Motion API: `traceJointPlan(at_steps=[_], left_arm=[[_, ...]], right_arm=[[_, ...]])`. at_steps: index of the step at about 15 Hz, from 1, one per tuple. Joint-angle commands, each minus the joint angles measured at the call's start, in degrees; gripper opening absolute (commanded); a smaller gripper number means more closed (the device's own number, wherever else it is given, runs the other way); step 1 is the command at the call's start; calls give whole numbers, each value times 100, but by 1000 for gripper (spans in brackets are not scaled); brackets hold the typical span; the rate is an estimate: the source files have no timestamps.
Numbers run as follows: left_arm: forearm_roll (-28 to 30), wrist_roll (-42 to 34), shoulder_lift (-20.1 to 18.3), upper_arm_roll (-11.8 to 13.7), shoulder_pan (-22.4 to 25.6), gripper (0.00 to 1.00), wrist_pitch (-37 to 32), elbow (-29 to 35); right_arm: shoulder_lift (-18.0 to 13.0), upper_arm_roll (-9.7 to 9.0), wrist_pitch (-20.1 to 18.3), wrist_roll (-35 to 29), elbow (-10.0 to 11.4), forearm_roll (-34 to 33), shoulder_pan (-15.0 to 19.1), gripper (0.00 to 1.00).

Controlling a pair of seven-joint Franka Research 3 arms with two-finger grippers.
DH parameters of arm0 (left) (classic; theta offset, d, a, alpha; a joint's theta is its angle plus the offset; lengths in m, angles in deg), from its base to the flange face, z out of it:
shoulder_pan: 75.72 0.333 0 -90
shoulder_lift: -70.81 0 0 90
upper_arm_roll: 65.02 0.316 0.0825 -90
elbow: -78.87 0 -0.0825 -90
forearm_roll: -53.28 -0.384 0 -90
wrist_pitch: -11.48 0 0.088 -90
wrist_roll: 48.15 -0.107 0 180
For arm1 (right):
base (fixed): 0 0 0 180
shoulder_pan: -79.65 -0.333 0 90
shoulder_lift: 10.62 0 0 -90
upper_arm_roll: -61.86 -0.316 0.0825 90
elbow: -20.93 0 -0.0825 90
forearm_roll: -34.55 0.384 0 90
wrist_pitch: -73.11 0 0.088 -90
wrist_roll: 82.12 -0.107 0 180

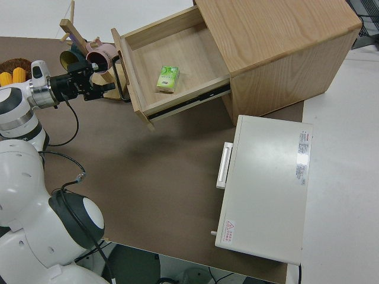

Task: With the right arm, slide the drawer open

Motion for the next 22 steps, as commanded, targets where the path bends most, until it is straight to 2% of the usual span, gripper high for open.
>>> traceJointPlan(at_steps=[1,3,5,7,12,17,18,19,22], left_arm=[[-72,-43,76,95,-99,995,2,-117],[-63,-43,76,95,-99,995,2,-117],[-72,-43,76,95,-99,995,2,-117],[-72,-43,76,95,-99,998,2,-117],[-72,-43,76,95,-99,995,2,-117],[-72,-43,76,95,-99,995,2,-117],[-72,-43,76,95,-99,998,2,-117],[-72,-43,76,95,-99,995,2,-117],[-72,-43,76,95,-99,995,2,-117]], right_arm=[[-135,80,221,26,-462,875,24,981],[-258,106,239,70,-665,1384,77,981],[-451,97,247,70,-797,1912,287,981],[-732,97,239,1,-806,2640,480,981],[-1444,97,230,-140,-763,4793,1368,981],[-1840,106,247,-35,-736,5911,2079,981],[-1919,106,247,52,-710,6087,2264,983],[-2059,106,256,436,-614,6315,2501,983],[-2209,106,256,1264,-560,6667,2932,983]])
